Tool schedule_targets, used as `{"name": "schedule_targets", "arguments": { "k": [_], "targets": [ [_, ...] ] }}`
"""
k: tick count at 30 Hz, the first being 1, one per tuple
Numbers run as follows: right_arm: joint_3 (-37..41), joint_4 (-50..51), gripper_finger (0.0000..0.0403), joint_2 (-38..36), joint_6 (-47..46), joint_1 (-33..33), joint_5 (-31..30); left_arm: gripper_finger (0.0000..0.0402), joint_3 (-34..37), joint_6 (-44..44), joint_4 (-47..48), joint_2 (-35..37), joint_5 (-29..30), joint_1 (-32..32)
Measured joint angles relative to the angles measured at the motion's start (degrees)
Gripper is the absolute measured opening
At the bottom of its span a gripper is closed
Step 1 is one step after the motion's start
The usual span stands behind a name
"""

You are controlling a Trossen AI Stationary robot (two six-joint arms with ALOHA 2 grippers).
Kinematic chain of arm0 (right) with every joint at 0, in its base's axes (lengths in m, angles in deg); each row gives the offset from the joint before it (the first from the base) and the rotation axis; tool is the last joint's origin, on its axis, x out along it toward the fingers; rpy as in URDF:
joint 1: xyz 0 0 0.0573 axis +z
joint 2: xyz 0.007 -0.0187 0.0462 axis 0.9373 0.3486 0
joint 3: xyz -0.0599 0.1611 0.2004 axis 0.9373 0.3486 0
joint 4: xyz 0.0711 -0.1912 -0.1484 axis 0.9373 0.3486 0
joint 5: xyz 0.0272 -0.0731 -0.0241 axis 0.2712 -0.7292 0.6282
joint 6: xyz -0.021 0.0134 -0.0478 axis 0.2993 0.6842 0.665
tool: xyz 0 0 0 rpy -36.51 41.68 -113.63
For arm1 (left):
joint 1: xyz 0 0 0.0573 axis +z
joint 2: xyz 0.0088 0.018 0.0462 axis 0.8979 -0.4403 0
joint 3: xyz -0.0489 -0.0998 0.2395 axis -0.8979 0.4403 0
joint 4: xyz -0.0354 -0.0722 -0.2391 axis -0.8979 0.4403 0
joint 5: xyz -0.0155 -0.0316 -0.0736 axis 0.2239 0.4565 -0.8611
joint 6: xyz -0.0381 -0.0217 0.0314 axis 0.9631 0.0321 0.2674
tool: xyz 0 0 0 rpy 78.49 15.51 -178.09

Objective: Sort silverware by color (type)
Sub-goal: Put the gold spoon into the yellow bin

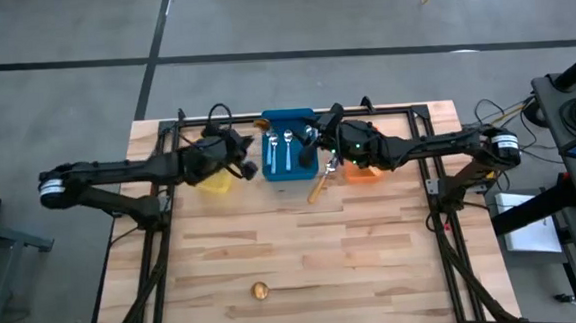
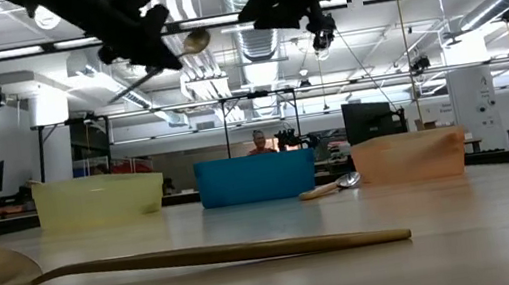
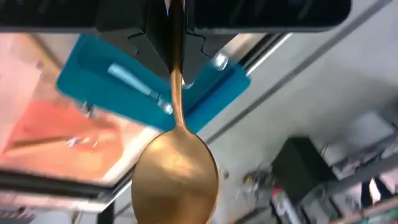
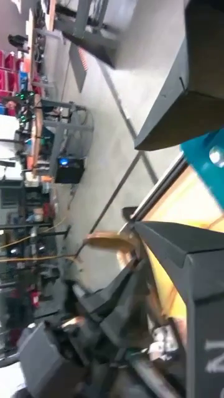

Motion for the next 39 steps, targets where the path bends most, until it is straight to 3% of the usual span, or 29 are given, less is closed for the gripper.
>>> {"name": "schedule_targets", "arguments": {
  "k": [8, 16, 23, 30, 39],
  "targets": [
    [0.0, 11.8, 0.0196, -3.4, 4.2, -1.0, 0.1, 0.0001, -3.2, 8.5, 22.9, 2.4, -2.7, 1.3],
    [0.0, 19.2, 0.0194, -4.7, 12.4, -1.4, 0.1, 0.0001, -3.8, 15.4, 38.3, 2.0, -5.0, 2.7],
    [0.0, 24.7, 0.0194, -5.7, 14.4, -1.4, 0.1, 0.0000, -3.8, 20.8, 51.2, 2.1, -10.8, 8.4],
    [0.8, 33.0, 0.0194, -6.1, 17.9, -1.5, 0.1, 0.0000, -3.8, 18.3, 53.6, 1.9, -16.8, 13.1],
    [0.8, 33.0, 0.0194, -6.3, 18.6, -1.7, 0.1, 0.0000, -9.3, 12.1, 58.3, -1.8, -19.6, 16.6]
  ]
}}
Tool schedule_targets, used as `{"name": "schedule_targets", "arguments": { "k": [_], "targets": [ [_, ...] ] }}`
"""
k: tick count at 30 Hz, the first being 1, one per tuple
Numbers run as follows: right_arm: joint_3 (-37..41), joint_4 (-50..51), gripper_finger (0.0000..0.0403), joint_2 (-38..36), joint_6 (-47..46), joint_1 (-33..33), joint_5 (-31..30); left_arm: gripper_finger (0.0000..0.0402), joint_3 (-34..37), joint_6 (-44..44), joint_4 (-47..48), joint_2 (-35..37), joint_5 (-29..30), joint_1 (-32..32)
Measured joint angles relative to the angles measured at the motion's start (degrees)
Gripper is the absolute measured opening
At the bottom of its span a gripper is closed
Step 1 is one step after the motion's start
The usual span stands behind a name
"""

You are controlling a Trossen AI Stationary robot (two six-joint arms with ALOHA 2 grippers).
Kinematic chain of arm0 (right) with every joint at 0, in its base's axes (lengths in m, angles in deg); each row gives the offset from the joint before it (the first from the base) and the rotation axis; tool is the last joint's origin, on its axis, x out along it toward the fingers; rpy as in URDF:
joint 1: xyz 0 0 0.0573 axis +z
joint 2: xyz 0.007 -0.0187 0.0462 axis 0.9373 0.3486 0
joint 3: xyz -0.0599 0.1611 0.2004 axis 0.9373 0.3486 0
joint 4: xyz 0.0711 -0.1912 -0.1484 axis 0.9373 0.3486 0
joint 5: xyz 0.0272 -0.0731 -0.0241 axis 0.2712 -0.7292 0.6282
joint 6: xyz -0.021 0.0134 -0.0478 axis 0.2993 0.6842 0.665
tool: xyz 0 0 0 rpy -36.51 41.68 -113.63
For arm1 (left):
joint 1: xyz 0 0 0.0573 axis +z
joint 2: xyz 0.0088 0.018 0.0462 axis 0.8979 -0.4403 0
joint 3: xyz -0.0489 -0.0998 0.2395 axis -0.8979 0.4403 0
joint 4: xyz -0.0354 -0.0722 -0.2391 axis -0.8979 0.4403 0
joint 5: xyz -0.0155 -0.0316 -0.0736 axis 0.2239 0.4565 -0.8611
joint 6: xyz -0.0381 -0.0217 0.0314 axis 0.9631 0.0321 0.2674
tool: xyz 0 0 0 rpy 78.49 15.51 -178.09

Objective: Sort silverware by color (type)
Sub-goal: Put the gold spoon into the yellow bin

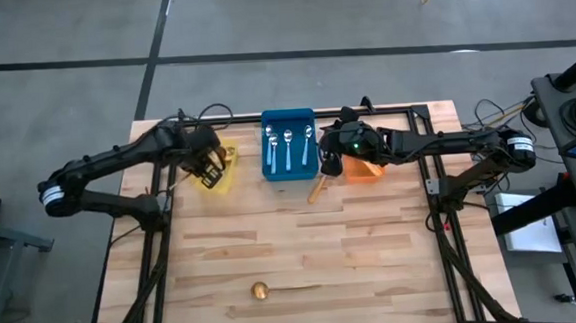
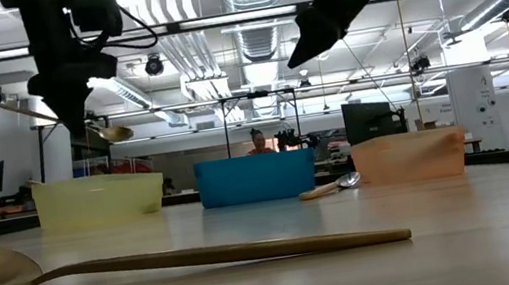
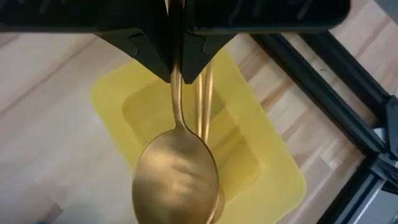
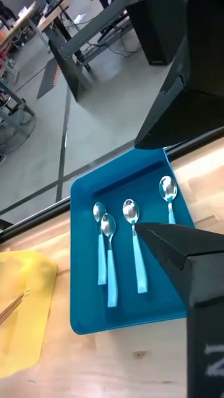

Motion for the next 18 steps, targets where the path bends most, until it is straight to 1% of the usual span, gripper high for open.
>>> {"name": "schedule_targets", "arguments": {
  "k": [7, 11, 18],
  "targets": [
    [0.0, -1.1, 0.0194, 0.1, -0.7, 0.0, 0.0, 0.0000, -0.5, -5.6, 0.8, -2.8, 0.0, 3.0],
    [0.0, -1.2, 0.0194, 0.1, -1.1, 0.0, 0.0, 0.0000, -0.5, -7.9, 0.7, -4.3, -1.2, 4.1],
    [0.1, -3.2, 0.0194, 0.1, -1.6, 0.0, 0.0, 0.0000, -0.5, -13.0, -3.1, -8.4, -1.1, 6.9]
  ]
}}
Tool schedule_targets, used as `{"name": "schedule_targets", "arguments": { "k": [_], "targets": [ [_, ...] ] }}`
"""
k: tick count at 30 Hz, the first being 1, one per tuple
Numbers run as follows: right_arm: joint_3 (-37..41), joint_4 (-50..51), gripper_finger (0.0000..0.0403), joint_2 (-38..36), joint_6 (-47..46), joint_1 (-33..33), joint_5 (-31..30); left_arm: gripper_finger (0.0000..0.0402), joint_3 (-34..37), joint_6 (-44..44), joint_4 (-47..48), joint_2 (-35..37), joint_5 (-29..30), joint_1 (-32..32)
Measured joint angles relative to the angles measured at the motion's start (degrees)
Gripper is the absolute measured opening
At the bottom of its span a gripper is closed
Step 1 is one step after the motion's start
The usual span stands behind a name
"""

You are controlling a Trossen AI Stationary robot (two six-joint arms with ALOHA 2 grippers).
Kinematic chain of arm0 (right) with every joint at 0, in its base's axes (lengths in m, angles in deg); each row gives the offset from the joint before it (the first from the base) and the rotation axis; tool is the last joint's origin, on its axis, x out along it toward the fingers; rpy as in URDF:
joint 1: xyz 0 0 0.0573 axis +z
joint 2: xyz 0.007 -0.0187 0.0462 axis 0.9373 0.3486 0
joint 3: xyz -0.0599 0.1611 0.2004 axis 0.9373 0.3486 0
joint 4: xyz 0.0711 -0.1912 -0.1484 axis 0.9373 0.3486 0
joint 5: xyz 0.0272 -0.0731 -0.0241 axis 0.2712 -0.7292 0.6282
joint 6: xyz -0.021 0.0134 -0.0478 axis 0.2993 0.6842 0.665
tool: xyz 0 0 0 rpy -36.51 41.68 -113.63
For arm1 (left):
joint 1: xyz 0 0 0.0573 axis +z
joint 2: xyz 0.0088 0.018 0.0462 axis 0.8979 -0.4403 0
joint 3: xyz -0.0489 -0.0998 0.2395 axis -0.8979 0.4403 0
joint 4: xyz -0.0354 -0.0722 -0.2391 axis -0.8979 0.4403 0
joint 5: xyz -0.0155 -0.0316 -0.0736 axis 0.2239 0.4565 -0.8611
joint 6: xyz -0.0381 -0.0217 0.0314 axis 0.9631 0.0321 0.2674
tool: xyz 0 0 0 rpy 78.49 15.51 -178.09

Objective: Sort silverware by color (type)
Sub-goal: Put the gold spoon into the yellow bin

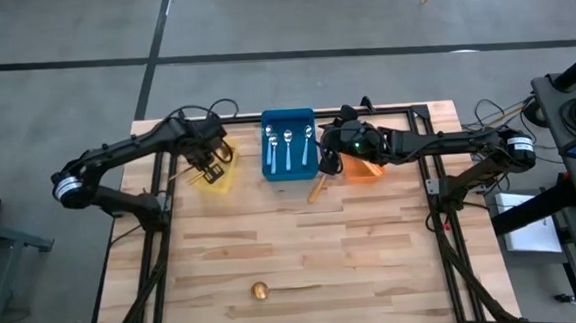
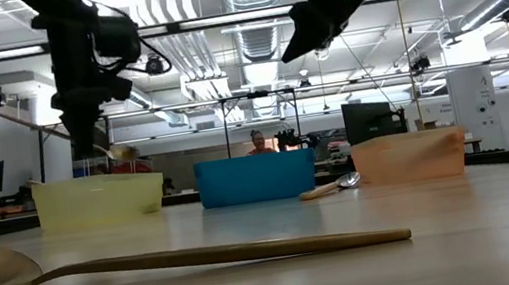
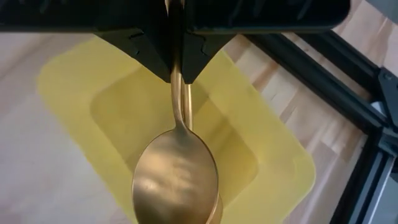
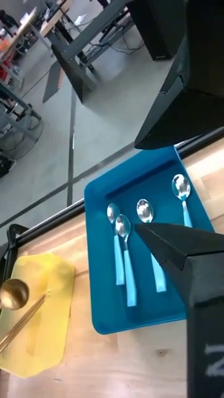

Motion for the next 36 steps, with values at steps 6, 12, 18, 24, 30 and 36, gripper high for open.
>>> {"name": "schedule_targets", "arguments": {
  "k": [6, 12, 18, 24, 30, 36],
  "targets": [
    [0.0, 0.4, 0.0194, 0.0, -1.4, 0.0, 0.0, 0.0000, 0.1, -1.5, -2.0, -4.1, 0.1, 1.8],
    [0.0, 0.4, 0.0194, 0.0, -1.4, 0.0, 0.0, 0.0003, 0.1, -2.1, -3.6, -5.5, 0.2, 1.8],
    [0.0, 0.4, 0.0194, 0.0, -1.4, 0.0, 0.0, 0.0005, 0.1, -1.9, -3.8, -6.4, 0.2, 2.5],
    [0.0, 0.4, 0.0194, 0.1, -1.6, 0.0, 0.0, 0.0006, 0.1, 2.2, -4.9, -7.1, 3.4, 3.4],
    [0.0, 0.4, 0.0194, 0.1, -1.5, 0.0, 0.0, 0.0006, 0.1, 5.9, -5.6, -7.1, 4.4, 3.3],
    [-0.1, 0.4, 0.0194, 0.1, -1.1, 0.0, 0.0, 0.0006, 0.1, 6.9, -8.1, -7.1, 4.6, 3.3]
  ]
}}
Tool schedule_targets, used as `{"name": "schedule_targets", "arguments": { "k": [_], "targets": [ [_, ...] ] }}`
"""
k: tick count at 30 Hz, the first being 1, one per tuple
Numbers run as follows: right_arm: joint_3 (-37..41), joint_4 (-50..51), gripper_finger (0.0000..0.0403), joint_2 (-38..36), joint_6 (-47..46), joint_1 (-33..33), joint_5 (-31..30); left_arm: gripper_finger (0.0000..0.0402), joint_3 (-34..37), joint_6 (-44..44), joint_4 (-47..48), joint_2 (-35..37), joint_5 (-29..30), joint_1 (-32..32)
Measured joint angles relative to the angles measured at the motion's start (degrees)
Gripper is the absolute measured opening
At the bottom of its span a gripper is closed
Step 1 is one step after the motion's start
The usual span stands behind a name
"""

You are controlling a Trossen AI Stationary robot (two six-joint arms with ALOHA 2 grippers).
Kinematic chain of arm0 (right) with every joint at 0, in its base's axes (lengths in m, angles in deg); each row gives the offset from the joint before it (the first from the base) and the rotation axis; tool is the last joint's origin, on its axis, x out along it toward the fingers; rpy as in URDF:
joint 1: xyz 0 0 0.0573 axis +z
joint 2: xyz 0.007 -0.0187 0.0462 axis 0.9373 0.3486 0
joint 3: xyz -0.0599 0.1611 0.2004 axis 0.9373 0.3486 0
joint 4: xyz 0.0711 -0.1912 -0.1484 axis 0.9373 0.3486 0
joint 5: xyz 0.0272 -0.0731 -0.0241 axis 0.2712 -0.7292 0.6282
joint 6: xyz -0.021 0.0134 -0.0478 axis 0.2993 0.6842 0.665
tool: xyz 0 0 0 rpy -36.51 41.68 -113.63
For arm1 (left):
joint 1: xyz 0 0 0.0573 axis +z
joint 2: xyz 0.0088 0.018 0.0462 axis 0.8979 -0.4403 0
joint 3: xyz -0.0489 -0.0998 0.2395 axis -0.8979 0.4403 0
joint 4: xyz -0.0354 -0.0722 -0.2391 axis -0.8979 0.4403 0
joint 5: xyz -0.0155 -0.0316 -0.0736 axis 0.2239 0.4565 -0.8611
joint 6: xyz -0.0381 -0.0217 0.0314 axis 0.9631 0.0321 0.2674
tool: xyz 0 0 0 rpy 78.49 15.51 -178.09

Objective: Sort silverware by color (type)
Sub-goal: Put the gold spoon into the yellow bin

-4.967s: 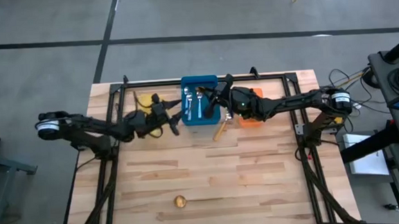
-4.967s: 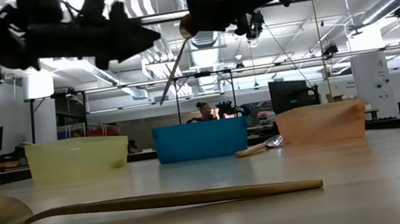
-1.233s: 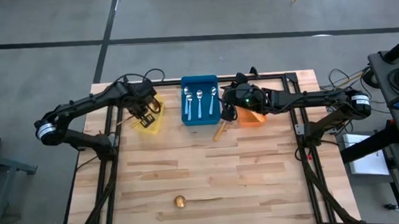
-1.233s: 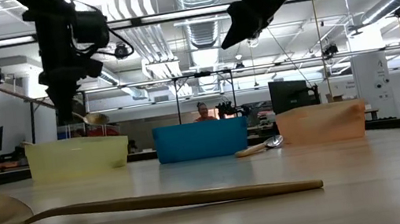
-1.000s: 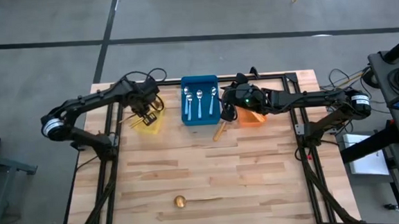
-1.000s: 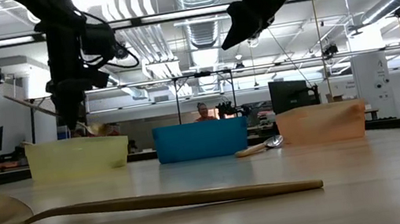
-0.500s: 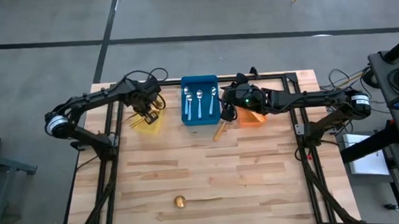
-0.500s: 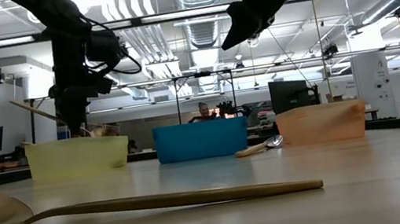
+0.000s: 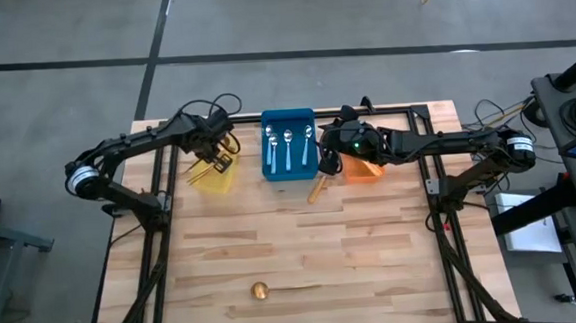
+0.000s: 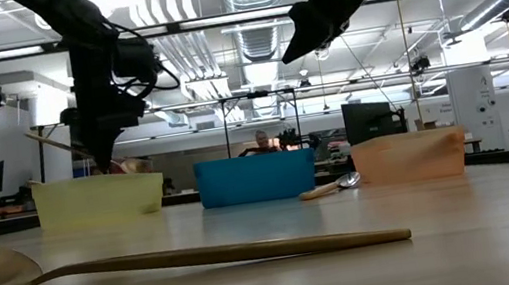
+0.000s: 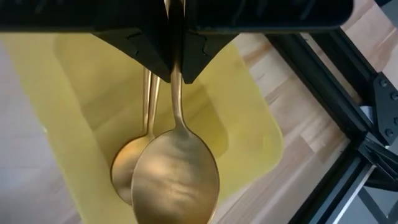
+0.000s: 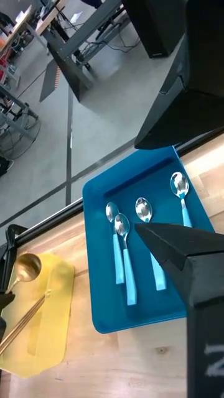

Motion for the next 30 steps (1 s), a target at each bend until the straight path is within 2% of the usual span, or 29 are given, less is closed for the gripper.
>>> {"name": "schedule_targets", "arguments": {
  "k": [30],
  "targets": [
    [0.0, -0.1, 0.0194, 0.0, -0.9, 0.0, 0.0, 0.0007, 4.5, 2.7, -3.7, 0.0, 0.0, -0.4]
  ]
}}
